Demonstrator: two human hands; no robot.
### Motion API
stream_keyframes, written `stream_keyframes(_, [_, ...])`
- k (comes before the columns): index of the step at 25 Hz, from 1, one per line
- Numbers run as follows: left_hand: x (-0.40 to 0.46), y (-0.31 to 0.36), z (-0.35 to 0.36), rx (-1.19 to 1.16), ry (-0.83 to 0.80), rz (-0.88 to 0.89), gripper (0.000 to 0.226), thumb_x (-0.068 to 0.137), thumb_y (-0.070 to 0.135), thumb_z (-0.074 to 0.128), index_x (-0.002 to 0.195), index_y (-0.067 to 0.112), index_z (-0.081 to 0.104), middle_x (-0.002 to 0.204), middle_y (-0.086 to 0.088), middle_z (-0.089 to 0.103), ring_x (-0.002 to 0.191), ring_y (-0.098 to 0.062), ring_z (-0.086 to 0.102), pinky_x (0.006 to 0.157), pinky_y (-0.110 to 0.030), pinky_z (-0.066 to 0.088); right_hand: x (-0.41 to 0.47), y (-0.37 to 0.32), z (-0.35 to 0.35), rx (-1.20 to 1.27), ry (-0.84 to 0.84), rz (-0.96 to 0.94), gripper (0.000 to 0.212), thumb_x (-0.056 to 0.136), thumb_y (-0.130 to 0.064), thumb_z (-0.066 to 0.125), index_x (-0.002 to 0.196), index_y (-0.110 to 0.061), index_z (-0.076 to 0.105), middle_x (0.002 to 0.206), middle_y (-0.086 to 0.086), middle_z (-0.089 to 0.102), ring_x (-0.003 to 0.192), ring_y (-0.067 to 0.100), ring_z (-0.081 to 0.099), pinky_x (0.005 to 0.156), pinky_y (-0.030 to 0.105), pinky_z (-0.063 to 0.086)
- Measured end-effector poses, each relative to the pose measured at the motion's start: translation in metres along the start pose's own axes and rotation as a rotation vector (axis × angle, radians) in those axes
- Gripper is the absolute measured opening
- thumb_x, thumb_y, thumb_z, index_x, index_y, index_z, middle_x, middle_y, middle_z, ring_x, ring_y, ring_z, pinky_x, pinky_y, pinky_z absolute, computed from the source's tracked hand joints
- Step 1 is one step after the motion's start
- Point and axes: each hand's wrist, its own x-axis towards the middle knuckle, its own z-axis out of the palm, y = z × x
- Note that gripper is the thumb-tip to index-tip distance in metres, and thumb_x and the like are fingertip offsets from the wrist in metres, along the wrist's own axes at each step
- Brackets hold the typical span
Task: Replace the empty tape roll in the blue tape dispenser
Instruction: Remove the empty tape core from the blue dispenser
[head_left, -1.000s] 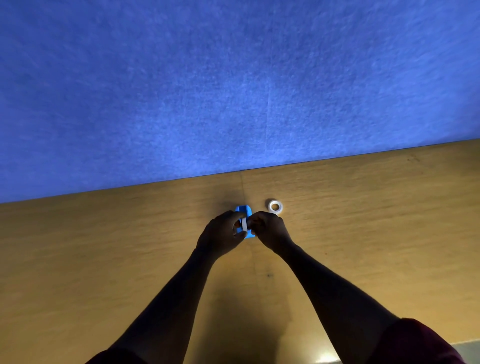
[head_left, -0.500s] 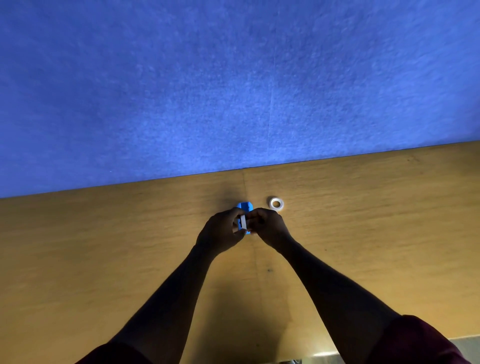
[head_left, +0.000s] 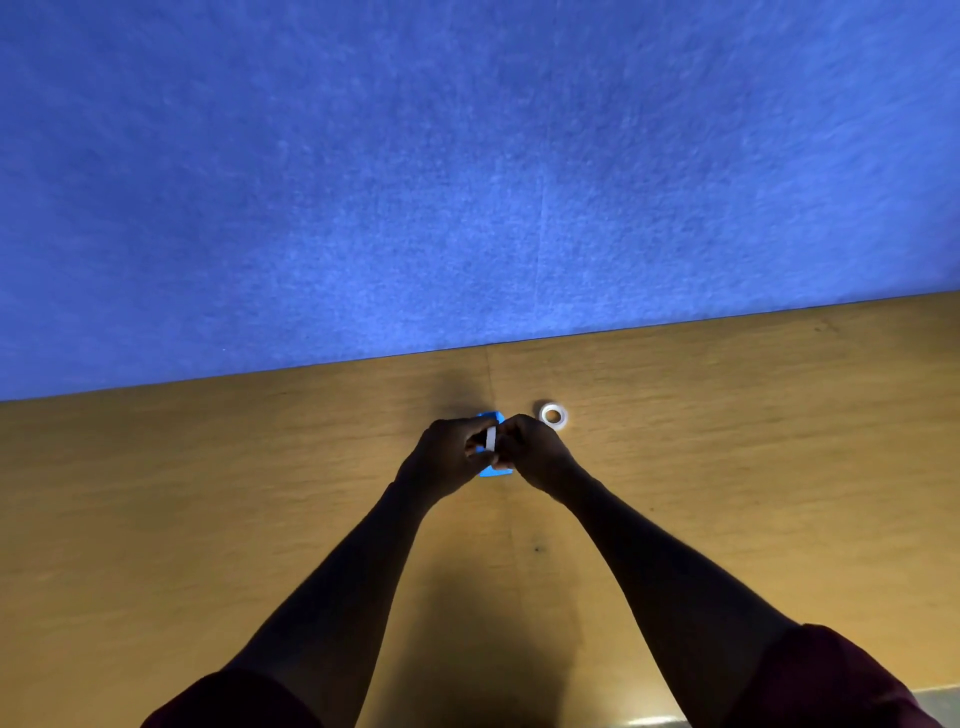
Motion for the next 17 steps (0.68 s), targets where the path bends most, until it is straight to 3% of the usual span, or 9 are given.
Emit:
stream_keyframes(2, [0.004,0.002,-0.001,-0.018,-0.014,0.002,0.053,0.088,0.018,0.076,0.138,0.013,0.060,0.124,-0.004,0.073,0.113,-0.013,0.069,0.096,-0.032,0.058,0.003,-0.002,-0.002,0.007,-0.022,0.000,0.021,0.095,-0.019,0.061,0.077,-0.013,0.069,0.072,0.005,0.072,0.069,0.013,0.070,0.071,0.037,0.059])
stream_keyframes(5, [0.012,0.003,-0.004,-0.028,-0.052,0.034,0.038,0.090,0.016,0.074,0.127,0.014,0.067,0.111,-0.002,0.076,0.104,-0.011,0.071,0.086,-0.026,0.058,0.006,-0.005,-0.006,0.007,-0.048,-0.004,0.025,0.097,-0.014,0.054,0.079,-0.007,0.070,0.077,0.014,0.073,0.075,0.024,0.073,0.073,0.039,0.059])
stream_keyframes(10, [0.025,0.004,-0.006,-0.031,-0.093,0.043,0.032,0.092,0.016,0.072,0.122,0.011,0.066,0.106,-0.004,0.075,0.102,-0.014,0.070,0.079,-0.028,0.057,0.011,-0.015,-0.014,0.039,-0.072,-0.025,0.032,0.097,-0.003,0.050,0.070,-0.014,0.062,0.062,-0.001,0.066,0.057,0.002,0.065,0.053,0.014,0.049])
stream_keyframes(12, [0.029,0.001,-0.007,-0.031,-0.091,0.037,0.030,0.091,0.016,0.072,0.120,0.011,0.067,0.102,-0.004,0.075,0.098,-0.014,0.071,0.076,-0.029,0.057,0.015,-0.013,-0.017,0.041,-0.058,-0.007,0.032,0.097,0.000,0.047,0.069,-0.008,0.060,0.064,0.008,0.064,0.057,0.004,0.064,0.054,0.017,0.049])
stream_keyframes(14, [0.033,-0.007,-0.009,0.012,-0.060,0.020,0.034,0.091,0.016,0.072,0.124,0.012,0.066,0.103,-0.006,0.075,0.094,-0.012,0.069,0.073,-0.022,0.052,0.020,-0.008,-0.021,0.040,-0.026,0.035,0.027,0.098,0.000,0.047,0.074,-0.003,0.058,0.071,0.020,0.065,0.064,0.014,0.066,0.059,0.026,0.054])
stream_keyframes(17, [0.040,-0.019,-0.014,0.148,-0.020,-0.043,0.051,0.091,0.021,0.074,0.139,0.012,0.059,0.115,-0.008,0.073,0.102,-0.016,0.067,0.079,-0.019,0.048,0.024,0.000,-0.024,-0.015,0.004,0.076,0.023,0.100,-0.007,0.049,0.081,-0.014,0.058,0.076,0.009,0.068,0.073,0.017,0.072,0.072,0.037,0.062])
